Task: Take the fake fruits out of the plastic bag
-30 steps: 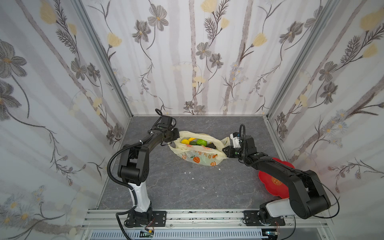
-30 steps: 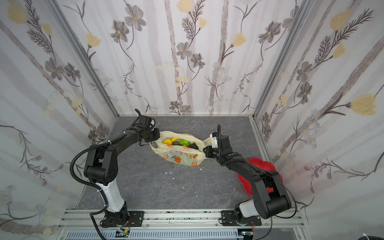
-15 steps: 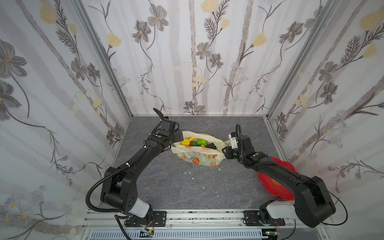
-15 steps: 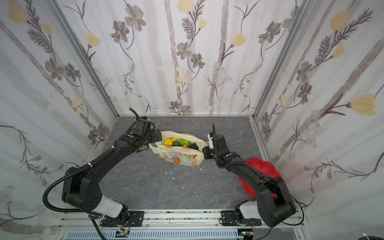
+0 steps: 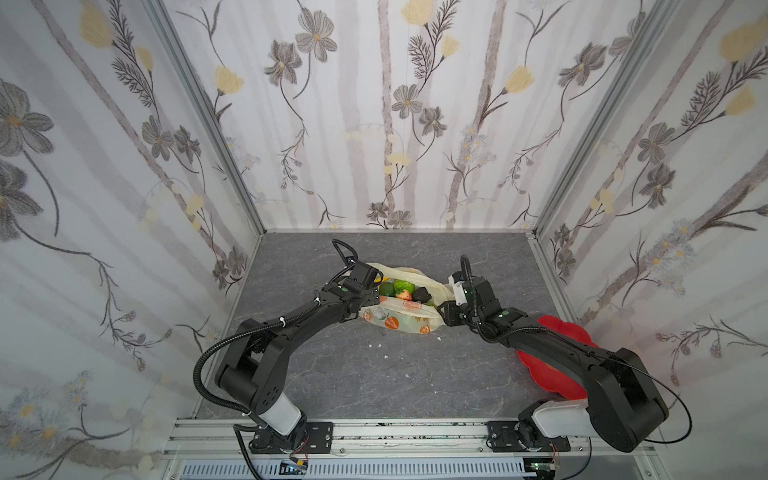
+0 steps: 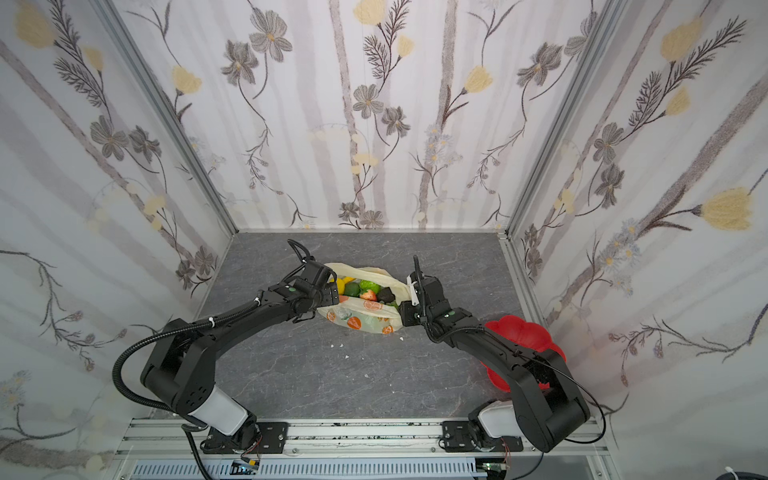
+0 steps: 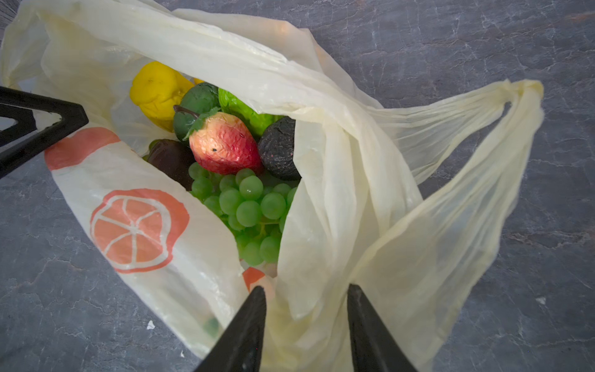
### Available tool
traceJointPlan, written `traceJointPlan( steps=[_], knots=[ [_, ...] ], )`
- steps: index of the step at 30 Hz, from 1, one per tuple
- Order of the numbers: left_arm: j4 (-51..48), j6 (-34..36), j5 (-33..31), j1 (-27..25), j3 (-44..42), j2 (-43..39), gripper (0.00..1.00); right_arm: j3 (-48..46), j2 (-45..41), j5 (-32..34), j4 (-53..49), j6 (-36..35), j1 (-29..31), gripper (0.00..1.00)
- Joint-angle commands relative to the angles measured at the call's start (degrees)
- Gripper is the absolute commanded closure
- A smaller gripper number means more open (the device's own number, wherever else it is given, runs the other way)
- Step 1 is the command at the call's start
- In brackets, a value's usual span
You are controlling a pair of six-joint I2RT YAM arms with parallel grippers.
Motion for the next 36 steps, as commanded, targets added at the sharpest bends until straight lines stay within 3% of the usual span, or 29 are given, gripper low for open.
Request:
traceJointPlan(
  steps=[1, 7, 12, 15, 17, 19, 22, 26, 28, 32, 33, 36],
  knots=[
    [3.58, -2.0, -1.04, -0.14, -2.08, -0.03, 0.21, -0.12, -0.51, 1.15, 1.41, -0.3, 0.13, 0.54],
    [9.28, -2.56, 0.52, -0.04, -8.09, -2.3, 0.39, 3.17, -1.45, 7.06, -2.81, -3.85, 0.15, 0.46],
    [15.2, -2.66, 3.6, 0.04, -13.87, -6.16, 0.77, 8.47, -2.1, 10.24, -6.36, -7.87, 0.17, 0.32],
    [16.3, -2.61, 4.71, 0.04, -15.73, -7.88, 0.9, 11.08, 0.34, 13.89, -6.39, -10.68, 0.13, 0.27],
    [16.5, -2.52, 5.1, 0.04, -16.63, -8.8, 0.96, 14.35, 3.57, 16.36, -8.78, -12.3, 0.13, 0.24],
    [16.76, -2.54, 5.18, 0.14, -17.65, -9.96, 1.0, 16.13, 6.96, 14.82, -8.91, -13.33, 0.19, 0.18],
    [16.93, -2.52, 4.69, 0.04, -19.13, -11.58, 1.0, 18.39, 10.93, 11.59, -8.97, -14.16, 0.2, 0.14],
    [17.21, -2.46, 3.58, 0.26, -20.72, -13.32, 1.0, 21.96, 16.89, 12.19, -10.96, -13.6, -0.02, 0.15],
    [17.38, -2.68, 3.52, 0.59, -21.61, -14.06, 1.0, 23.49, 19.59, 12.11, -11.35, -13.55, -0.1, 0.18],
    [17.73, -2.98, 2.71, 1.26, -23.71, -15.72, 1.0, 25.87, 22.52, 12.65, -11.35, -11.7, -1.3, 0.39],
    [17.82, -3.07, 2.28, 1.65, -24.43, -16.34, 1.0, 26.01, 22.79, 12.41, -10.73, -11.11, -1.91, 0.45],
    [18.24, -3.86, 1.22, 2.86, -27.23, -18.68, 1.0, 26.76, 22.88, 10.4, -8.79, -8.74, -4.55, 0.77]
  ],
)
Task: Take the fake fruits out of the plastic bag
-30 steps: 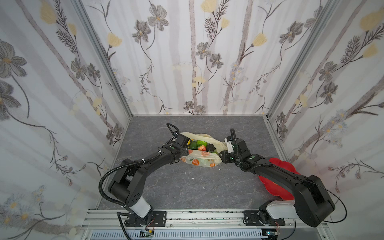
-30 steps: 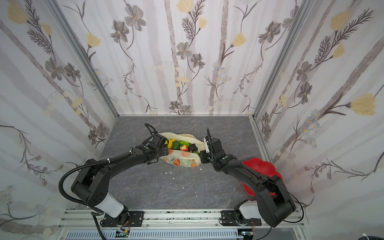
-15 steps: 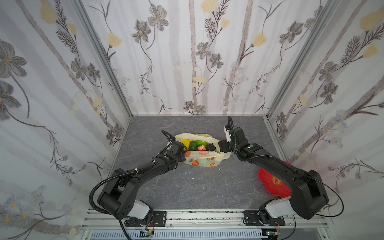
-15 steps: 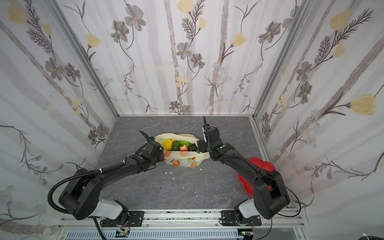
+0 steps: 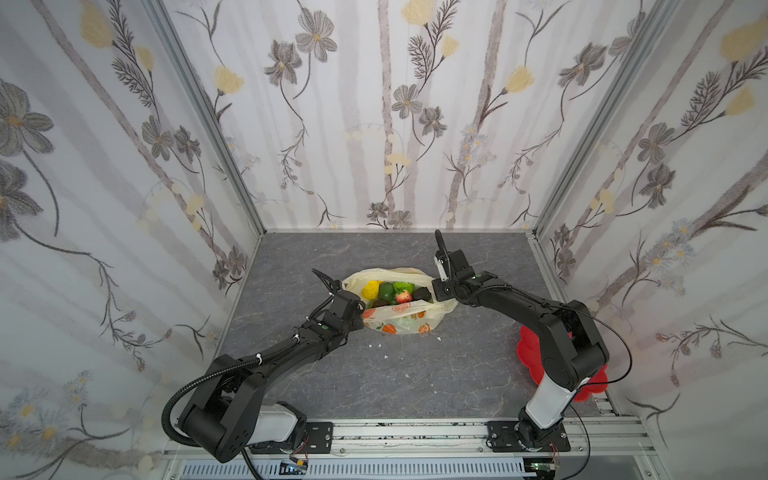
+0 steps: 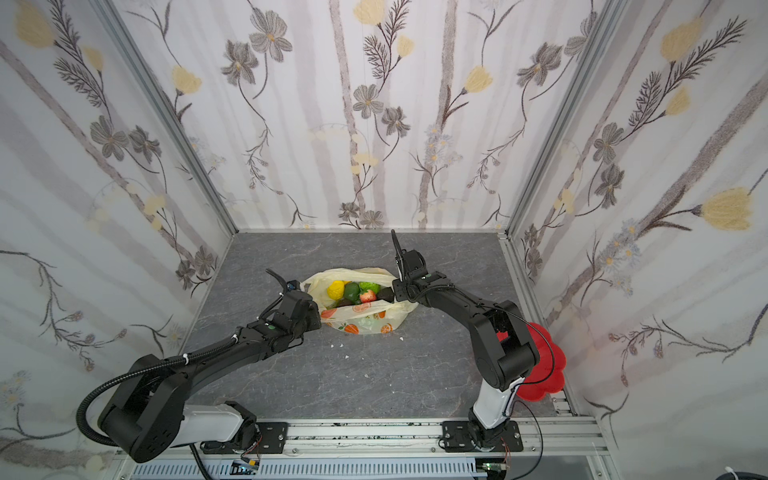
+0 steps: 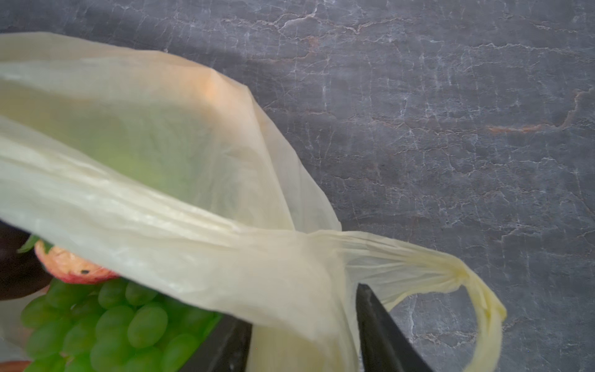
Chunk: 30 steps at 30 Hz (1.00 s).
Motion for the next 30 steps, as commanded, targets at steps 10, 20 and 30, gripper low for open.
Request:
traceJointPlan(
  steps=[10, 20, 30],
  knots=[
    [3.29, -1.56, 2.62, 7.76, -12.26, -12.32, 1.0, 7.53, 4.14, -13.89, 7.94, 5.99, -8.03, 1.0],
    [3.21, 0.25, 6.09, -6.16, -8.14, -7.74, 1.0, 14.68, 6.45, -12.69, 4.37, 5.78, -4.63, 0.95],
    [3.86, -0.31, 1.84, -13.09, -6.4, -5.51, 1.0, 6.22, -5.7, -1.04, -1.73, 11.68, -0.59, 0.15]
  ],
)
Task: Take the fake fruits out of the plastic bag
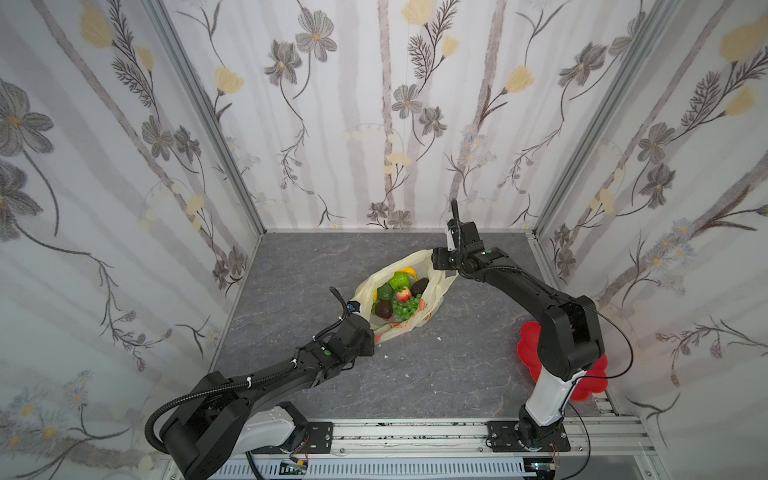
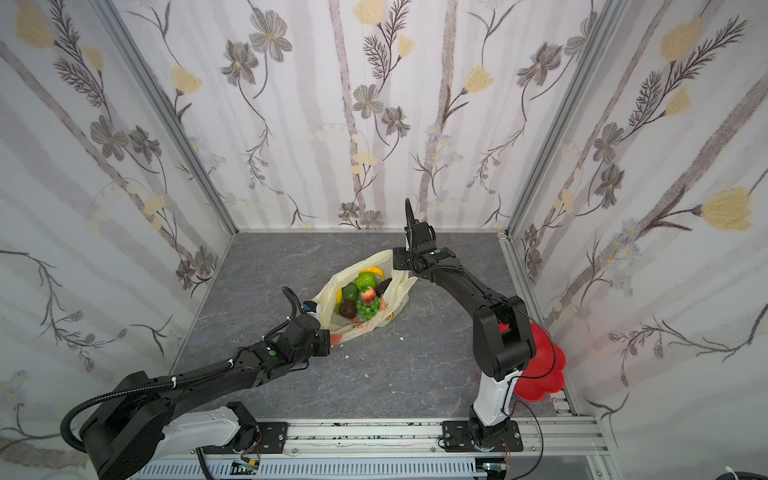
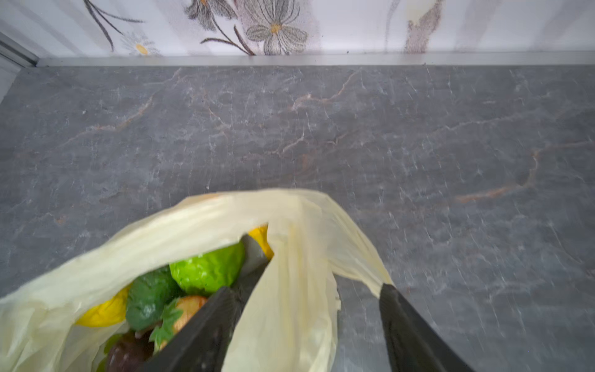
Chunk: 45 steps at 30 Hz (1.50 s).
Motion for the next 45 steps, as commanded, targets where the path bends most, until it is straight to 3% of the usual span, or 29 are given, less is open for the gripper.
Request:
traceJointPlan(
  steps=[1, 7, 10, 13, 18, 20, 24, 31, 35, 39, 45],
  knots=[
    [1.94, -0.24, -2.17, -0.19, 1.22, 0.81, 1.0, -6.91, -5.86, 2.58, 3.14, 3.9, 2.15, 0.12],
    [2.74, 0.31, -1.11, -0.19, 3.12, 2.54, 1.0, -13.57, -6.1, 0.56, 7.29, 7.23, 7.05, 0.11],
    [2.4, -0.82, -0.06, -0.22, 3.69, 2.44, 0.98, -13.59, -3.94, 0.95, 7.25, 7.51, 7.51, 0.17],
    [1.06, -2.1, -0.95, -0.13, 3.56, 1.9, 0.93, -14.52, -3.88, 2.55, 7.04, 7.42, 7.29, 0.28],
    [-5.6, -2.58, -0.05, 2.25, 5.83, -0.04, 0.78, -21.15, -8.31, 2.97, 10.85, 7.4, 4.34, 0.72],
    [-9.93, -2.0, 0.83, 4.75, 7.78, -1.56, 0.71, -23.82, -10.09, 1.45, 12.9, 7.21, 3.14, 0.79],
    [-18.23, 0.5, 0.2, 7.75, 13.16, -4.72, 0.54, -25.65, -12.65, -1.53, 13.98, 6.45, 3.36, 0.8],
    [-27.11, 2.5, -5.03, 7.67, 22.91, -4.48, 0.38, -26.35, -13.5, -0.4, 15.12, 6.64, 4.94, 0.81],
    [-29.33, 7.17, -9.14, 7.69, 29.51, 3.35, 0.29, -27.03, -13.59, -0.94, 15.23, 6.38, 5.13, 0.81],
    [-29.38, 11.04, -14.57, 7.64, 35.15, 14.19, 0.28, -27.93, -14.35, -1.56, 15.0, 6.96, 5.32, 0.76],
    [-28.72, 13.99, -17.86, 9.35, 43.53, 29.58, 0.28, -29.42, -15.61, -2.54, 15.95, 7.59, 5.59, 0.75]
  ],
)
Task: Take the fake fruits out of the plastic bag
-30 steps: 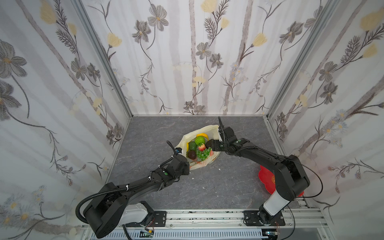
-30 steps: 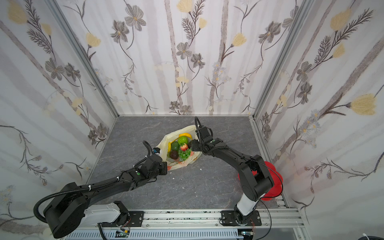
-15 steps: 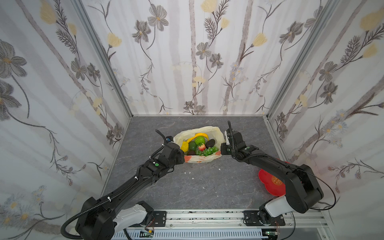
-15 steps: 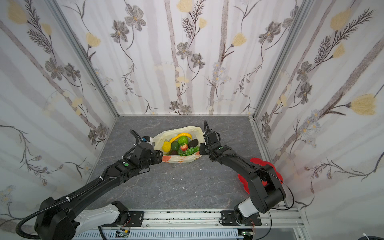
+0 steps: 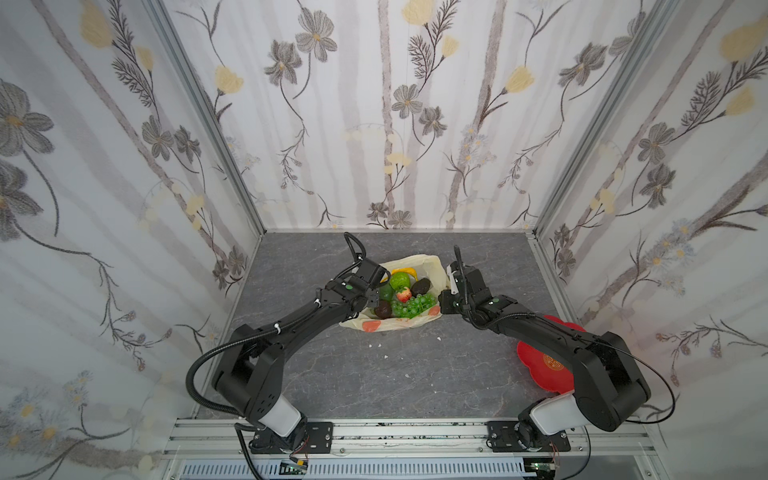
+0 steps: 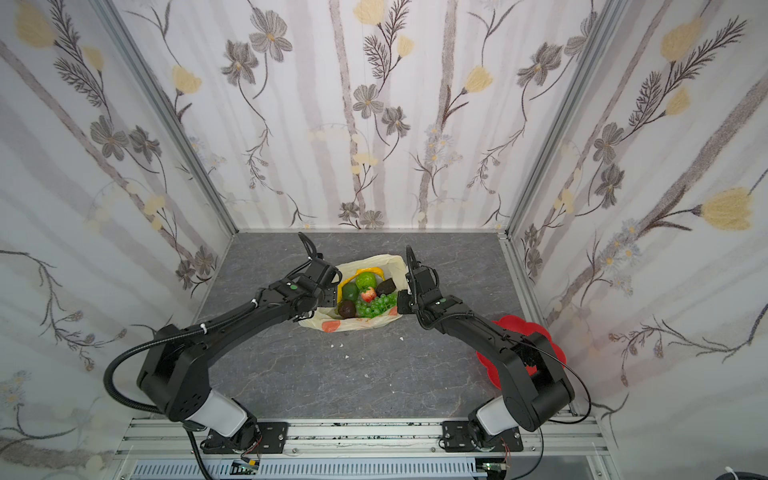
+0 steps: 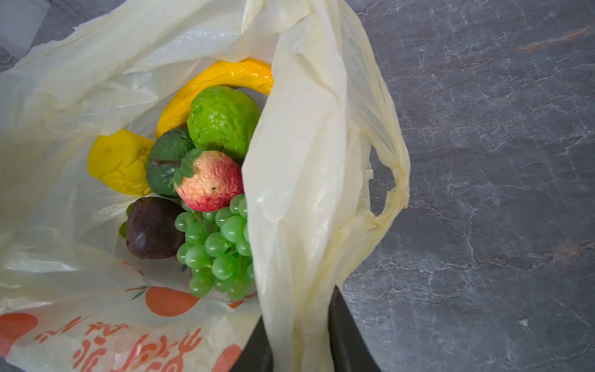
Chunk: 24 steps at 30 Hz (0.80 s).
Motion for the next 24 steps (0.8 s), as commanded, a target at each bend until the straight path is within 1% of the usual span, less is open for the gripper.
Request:
traceJointPlan(
  steps=[1, 3, 4, 6, 7, 10, 11, 13, 14, 15, 16, 18, 21, 24],
  knots=[
    [0.0, 3.5, -3.46, 1.68, 3.7, 5.95, 0.29, -0.68, -0.52, -0.7, 2.83, 0.78, 0.11, 0.75],
    [1.12, 3.32, -1.62, 2.78, 4.8, 8.18, 0.31, -0.98, -0.5, -0.63, 2.98, 0.48, 0.09, 0.76],
    [2.38, 2.85, -0.27, 3.45, 4.53, 8.25, 0.36, -1.15, -0.4, -0.68, 3.19, 0.35, 0.03, 0.75],
    [5.32, 1.4, 3.31, 5.4, 3.15, 7.81, 0.58, -1.51, 0.56, -2.49, 3.77, 0.16, -1.04, 0.74],
    [6.58, 0.89, 4.59, 6.54, 2.31, 7.5, 0.65, -1.52, 1.16, -3.45, 3.77, 0.23, -1.76, 0.75],
    [11.6, -1.76, 11.59, 11.32, -1.8, 6.18, 0.79, -1.91, 2.73, -5.12, 5.08, 0.16, -3.19, 0.75],
    [13.94, -3.23, 14.89, 13.27, -3.69, 5.39, 0.84, -1.88, 3.49, -5.47, 5.67, 0.12, -3.55, 0.75],
    [21.49, -7.95, 21.97, 17.6, -10.15, 2.32, 0.94, -0.16, 6.13, -7.12, 7.22, 1.53, -4.09, 0.75],
    [26.01, -10.94, 25.15, 19.38, -13.73, 0.74, 0.96, 2.01, 7.81, -8.93, 7.37, 2.46, -4.18, 0.76],
    [30.85, -14.11, 28.28, 21.74, -17.59, -0.74, 0.96, 5.15, 10.27, -11.7, 7.41, 2.95, -3.75, 0.77],
    [34.64, -17.09, 30.54, 23.79, -20.87, -1.86, 0.96, 8.77, 12.63, -13.08, 7.09, 3.21, -2.89, 0.77],
    [39.89, -20.28, 33.01, 27.31, -25.46, -3.92, 1.0, 14.88, 16.46, -12.17, 5.36, 3.02, -0.78, 0.77],
    [42.77, -21.94, 34.55, 32.02, -30.34, -8.61, 1.0, 23.68, 22.6, -12.12, 1.94, 2.15, 1.69, 0.77],
    [42.77, -21.54, 33.72, 34.42, -33.42, -13.67, 1.0, 29.23, 27.11, -12.06, -0.4, 0.93, 3.75, 0.77]
  ],
)
